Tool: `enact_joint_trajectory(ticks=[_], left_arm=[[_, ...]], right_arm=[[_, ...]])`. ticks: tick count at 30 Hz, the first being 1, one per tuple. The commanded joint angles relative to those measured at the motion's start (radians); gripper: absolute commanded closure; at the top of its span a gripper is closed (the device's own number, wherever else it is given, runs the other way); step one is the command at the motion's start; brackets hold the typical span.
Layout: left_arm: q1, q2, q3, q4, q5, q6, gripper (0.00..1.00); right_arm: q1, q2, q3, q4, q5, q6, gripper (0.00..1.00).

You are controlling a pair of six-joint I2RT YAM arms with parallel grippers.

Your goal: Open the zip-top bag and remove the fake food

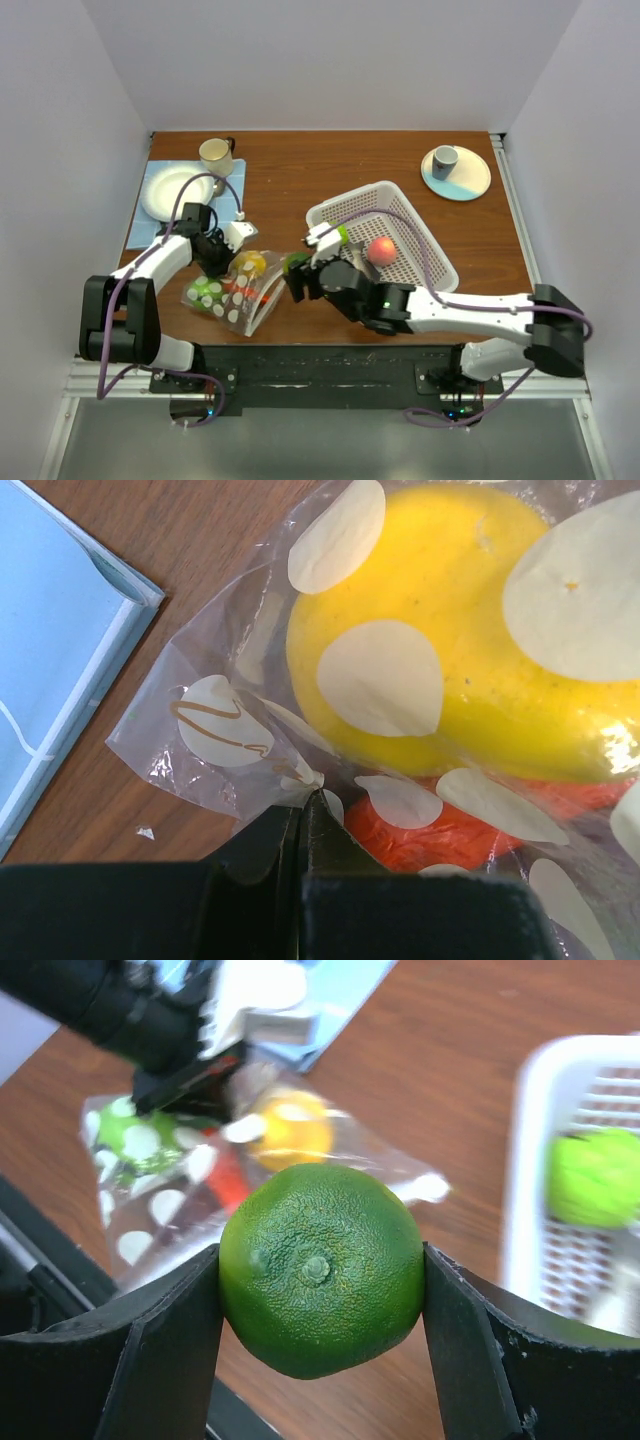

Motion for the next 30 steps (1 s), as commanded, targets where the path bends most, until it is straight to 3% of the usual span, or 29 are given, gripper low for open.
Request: enact_joint_trajectory(ticks=[1, 5, 6, 7, 10, 17, 20, 23, 27, 30], left_arm=[[-0.006, -0.014, 0.007, 0.016, -0.002, -0.010, 1.00], [-0.006, -0.022, 0.007, 0.007, 0.001, -0.010, 1.00], [-0.006, -0.023, 0.007, 0.006, -0.001, -0.010, 1.00], [-0.006, -0.026, 0.007, 0.003, -0.001, -0.010, 1.00], [-0.006, -0.029, 0.010, -0.004, -0.001, -0.010, 1.00], [-0.006, -0.034, 0.019, -0.014, -0.001, -0.011, 1.00], [-0.006, -0.033, 0.021, -0.013, -0.002, -0.011, 1.00], [-0.006, -0.029, 0.021, -0.013, -0.007, -0.013, 1.00], [-0.006, -0.026, 0.024, -0.013, -0.006, -0.015, 1.00], [-0.004, -0.026, 0.024, -0.013, -0.007, -0.010, 1.00]], right_arm=[[-0.075, -0.142, -0.111, -0.148, 0.188, 0.037, 0.39], [-0.207, -0.184, -0.166, -0.242, 0.260, 0.099, 0.36], [-0.236, -0.181, -0.174, -0.247, 0.262, 0.105, 0.30], [-0.241, -0.172, -0.171, -0.267, 0.271, 0.114, 0.14], [-0.242, -0.143, -0.149, -0.317, 0.327, 0.140, 0.02], [-0.230, -0.146, -0.112, -0.264, 0.262, 0.088, 0.01], [-0.149, -0.147, -0.103, -0.169, 0.207, -0.021, 0.01], [-0.046, -0.097, -0.089, -0.082, 0.118, -0.117, 0.08], [0.014, -0.049, -0.115, 0.001, 0.038, -0.122, 0.31], [0.038, -0.003, -0.138, 0.081, -0.040, -0.121, 0.43]])
